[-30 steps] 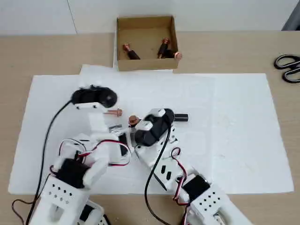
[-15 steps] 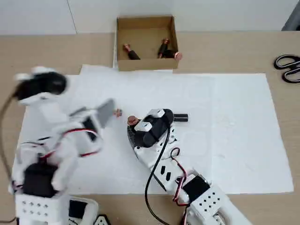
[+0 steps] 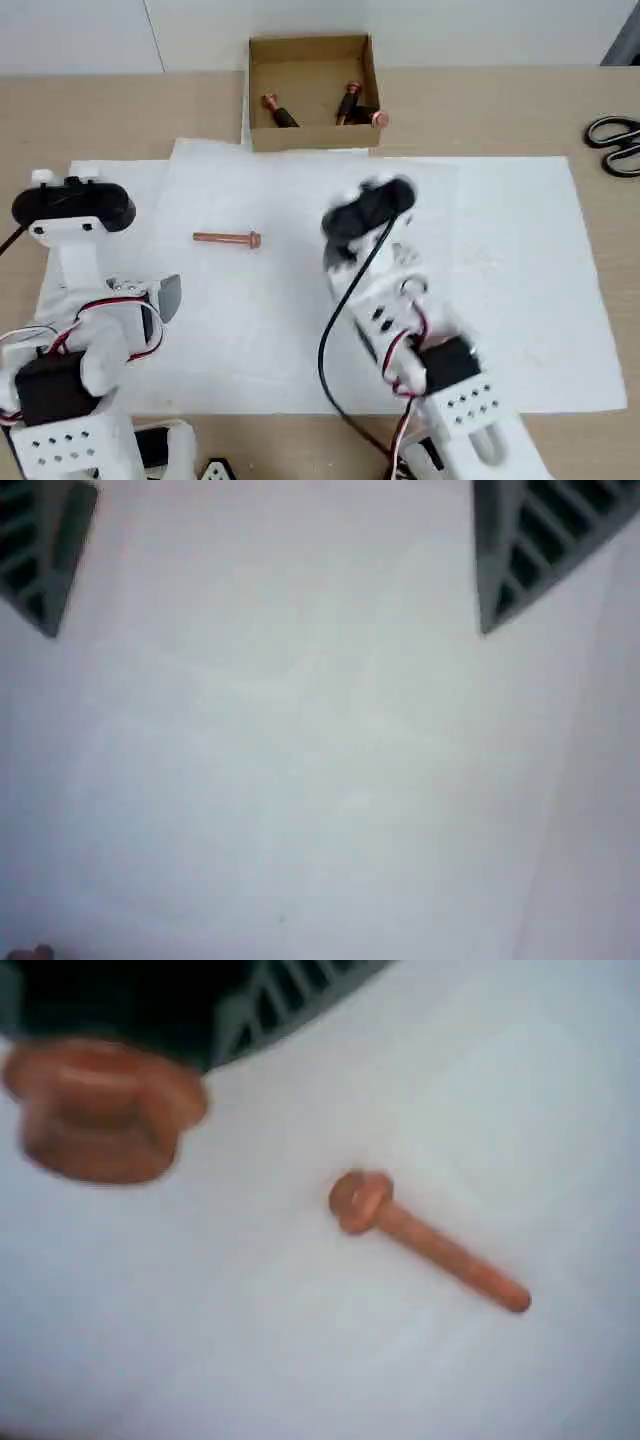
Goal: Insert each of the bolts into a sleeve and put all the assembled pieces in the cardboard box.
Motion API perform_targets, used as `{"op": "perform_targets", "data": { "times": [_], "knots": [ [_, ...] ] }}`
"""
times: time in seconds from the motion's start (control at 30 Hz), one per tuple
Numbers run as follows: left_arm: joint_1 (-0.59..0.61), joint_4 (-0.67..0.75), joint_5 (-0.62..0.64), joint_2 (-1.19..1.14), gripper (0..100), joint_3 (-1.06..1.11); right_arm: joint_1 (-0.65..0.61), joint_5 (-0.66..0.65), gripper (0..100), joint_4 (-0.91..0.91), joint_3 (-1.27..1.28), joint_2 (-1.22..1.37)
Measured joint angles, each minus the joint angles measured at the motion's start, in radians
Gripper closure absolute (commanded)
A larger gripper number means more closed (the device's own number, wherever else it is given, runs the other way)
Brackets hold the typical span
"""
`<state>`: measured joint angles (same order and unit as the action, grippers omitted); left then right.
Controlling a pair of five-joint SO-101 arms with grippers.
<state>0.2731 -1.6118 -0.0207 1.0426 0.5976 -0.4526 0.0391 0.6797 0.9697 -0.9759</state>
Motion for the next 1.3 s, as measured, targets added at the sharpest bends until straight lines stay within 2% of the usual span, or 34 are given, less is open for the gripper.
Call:
{"op": "perform_targets", "data": {
  "times": [0.17,0.27,0.4,0.6,0.73,1.17,1.3],
  "knots": [
    [0.000,0.003,0.000,0.000,75,0.029,0.066,0.000,99.5,0.002,-0.288,0.264],
    [0.000,0.003,0.000,0.000,75,0.029,0.120,0.000,99.5,-0.068,-0.470,0.485],
    [0.000,0.003,0.000,0.000,75,0.029,0.186,0.000,99.5,-0.269,-0.715,0.798],
    [0.000,0.003,0.000,0.000,75,0.029,0.176,0.000,99.5,-0.654,-0.999,1.194],
    [0.000,0.003,0.000,0.000,75,0.031,0.172,0.000,99.5,-0.796,-1.172,1.399],
    [0.000,0.009,0.000,0.000,75,0.044,0.160,0.000,99.5,-0.838,-1.772,2.081],
    [0.000,0.009,0.000,0.000,75,0.044,0.157,0.000,99.4,-0.775,-1.982,2.274]
  ]
}}
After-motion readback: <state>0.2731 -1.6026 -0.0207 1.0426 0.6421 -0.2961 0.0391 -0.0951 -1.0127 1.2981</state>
